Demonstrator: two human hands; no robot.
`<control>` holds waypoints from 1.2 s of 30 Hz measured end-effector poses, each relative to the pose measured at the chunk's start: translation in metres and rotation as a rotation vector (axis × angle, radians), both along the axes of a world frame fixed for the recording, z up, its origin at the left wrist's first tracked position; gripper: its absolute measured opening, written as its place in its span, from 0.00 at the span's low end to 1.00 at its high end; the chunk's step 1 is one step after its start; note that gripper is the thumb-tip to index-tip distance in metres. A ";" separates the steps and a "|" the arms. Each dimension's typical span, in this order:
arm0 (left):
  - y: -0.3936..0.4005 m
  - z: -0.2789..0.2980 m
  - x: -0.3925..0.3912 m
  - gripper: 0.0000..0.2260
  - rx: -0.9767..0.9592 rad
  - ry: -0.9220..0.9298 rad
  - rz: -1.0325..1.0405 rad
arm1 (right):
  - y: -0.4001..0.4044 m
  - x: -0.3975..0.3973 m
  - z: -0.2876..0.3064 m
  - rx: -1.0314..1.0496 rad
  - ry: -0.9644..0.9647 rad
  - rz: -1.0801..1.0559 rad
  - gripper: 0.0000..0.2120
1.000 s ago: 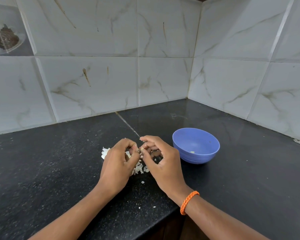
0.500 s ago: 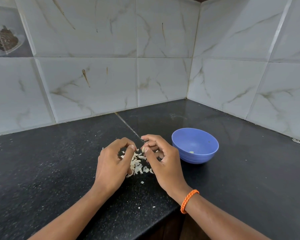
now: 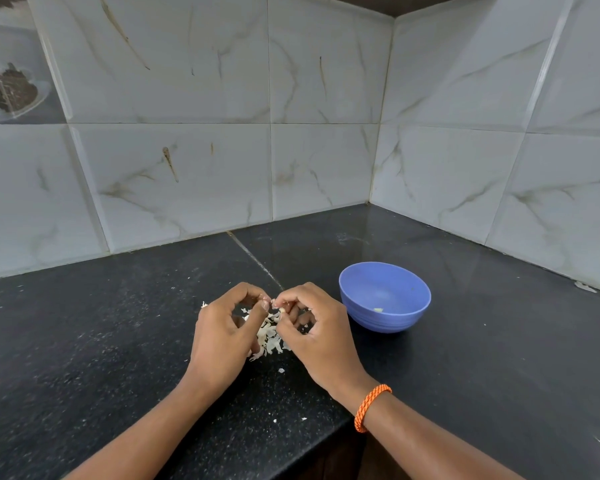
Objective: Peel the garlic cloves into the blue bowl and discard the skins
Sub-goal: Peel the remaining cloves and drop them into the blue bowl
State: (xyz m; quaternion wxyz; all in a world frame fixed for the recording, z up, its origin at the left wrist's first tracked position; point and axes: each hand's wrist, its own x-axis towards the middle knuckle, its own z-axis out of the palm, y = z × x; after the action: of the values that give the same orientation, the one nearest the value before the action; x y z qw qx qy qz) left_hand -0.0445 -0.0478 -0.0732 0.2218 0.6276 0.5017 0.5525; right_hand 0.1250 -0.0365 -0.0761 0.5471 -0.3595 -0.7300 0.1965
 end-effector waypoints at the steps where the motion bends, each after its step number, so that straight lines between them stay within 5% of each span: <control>1: 0.001 0.000 0.000 0.05 0.002 -0.002 0.002 | 0.000 0.000 0.000 -0.001 -0.011 -0.003 0.10; 9: 0.007 -0.007 -0.005 0.09 0.013 0.031 0.077 | 0.011 0.017 0.040 0.051 -0.038 -0.059 0.09; 15: 0.008 -0.008 -0.006 0.10 0.000 0.033 0.075 | 0.038 0.069 0.078 -0.109 -0.058 -0.179 0.08; 36: 0.018 0.000 -0.025 0.09 -0.025 0.138 0.170 | 0.060 0.104 0.071 -0.214 -0.380 -0.410 0.14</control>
State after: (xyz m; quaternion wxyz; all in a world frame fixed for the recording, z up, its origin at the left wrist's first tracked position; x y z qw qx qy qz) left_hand -0.0698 -0.0299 -0.0736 0.1467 0.6166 0.5739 0.5185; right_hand 0.2288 0.0232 -0.0046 0.3878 -0.5857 -0.7064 0.0869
